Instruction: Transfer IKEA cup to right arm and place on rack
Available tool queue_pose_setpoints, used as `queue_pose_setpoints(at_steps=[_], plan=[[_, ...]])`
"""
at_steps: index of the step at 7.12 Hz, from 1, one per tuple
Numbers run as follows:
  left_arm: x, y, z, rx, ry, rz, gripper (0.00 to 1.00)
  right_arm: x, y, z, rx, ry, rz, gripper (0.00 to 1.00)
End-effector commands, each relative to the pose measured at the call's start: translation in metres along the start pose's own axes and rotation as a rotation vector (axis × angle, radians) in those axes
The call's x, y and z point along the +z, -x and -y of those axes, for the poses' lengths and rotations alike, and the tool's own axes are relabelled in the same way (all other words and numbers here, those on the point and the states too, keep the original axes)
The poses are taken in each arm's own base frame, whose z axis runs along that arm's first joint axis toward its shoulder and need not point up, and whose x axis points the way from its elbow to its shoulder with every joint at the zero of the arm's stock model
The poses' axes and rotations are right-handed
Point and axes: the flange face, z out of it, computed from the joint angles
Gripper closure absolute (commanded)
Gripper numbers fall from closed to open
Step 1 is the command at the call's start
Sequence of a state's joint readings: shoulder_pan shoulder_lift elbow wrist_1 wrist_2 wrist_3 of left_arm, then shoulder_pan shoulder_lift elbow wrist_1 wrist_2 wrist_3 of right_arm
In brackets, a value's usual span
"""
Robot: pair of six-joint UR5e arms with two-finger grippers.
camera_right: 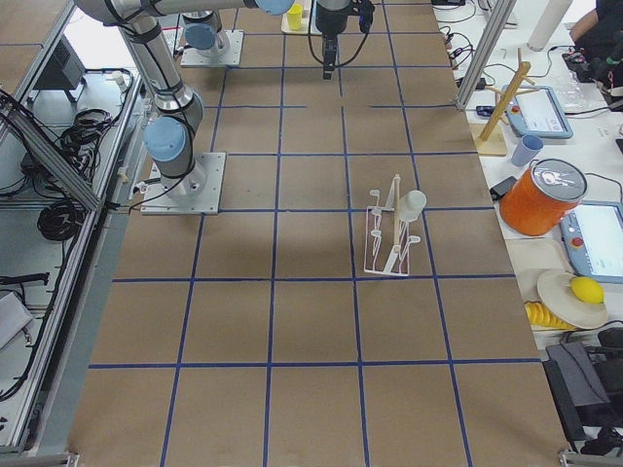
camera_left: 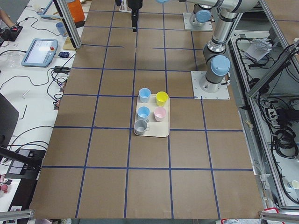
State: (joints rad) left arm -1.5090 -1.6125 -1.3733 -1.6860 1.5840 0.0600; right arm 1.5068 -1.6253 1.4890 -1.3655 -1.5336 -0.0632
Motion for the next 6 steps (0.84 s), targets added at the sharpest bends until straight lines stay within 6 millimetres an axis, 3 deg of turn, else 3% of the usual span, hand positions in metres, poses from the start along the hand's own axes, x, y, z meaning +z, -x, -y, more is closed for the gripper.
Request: queue_pose_setpoints(at_steps=[1, 3, 6], plan=[[0.01, -0.003, -0.018, 0.005, 0.024, -0.002, 0.0, 0.034, 0.017, -0.015, 0.008, 0.058, 0.006, 0.0], [0.01, -0.001, -0.022, -0.001, 0.022, -0.008, 0.0, 0.023, 0.016, -0.038, 0.011, 0.031, -0.01, 0.0], [0.01, 0.0, -0.018, -0.002, 0.019, 0.001, 0.0, 0.016, 0.017, -0.038, 0.014, 0.014, -0.009, 0.0]])
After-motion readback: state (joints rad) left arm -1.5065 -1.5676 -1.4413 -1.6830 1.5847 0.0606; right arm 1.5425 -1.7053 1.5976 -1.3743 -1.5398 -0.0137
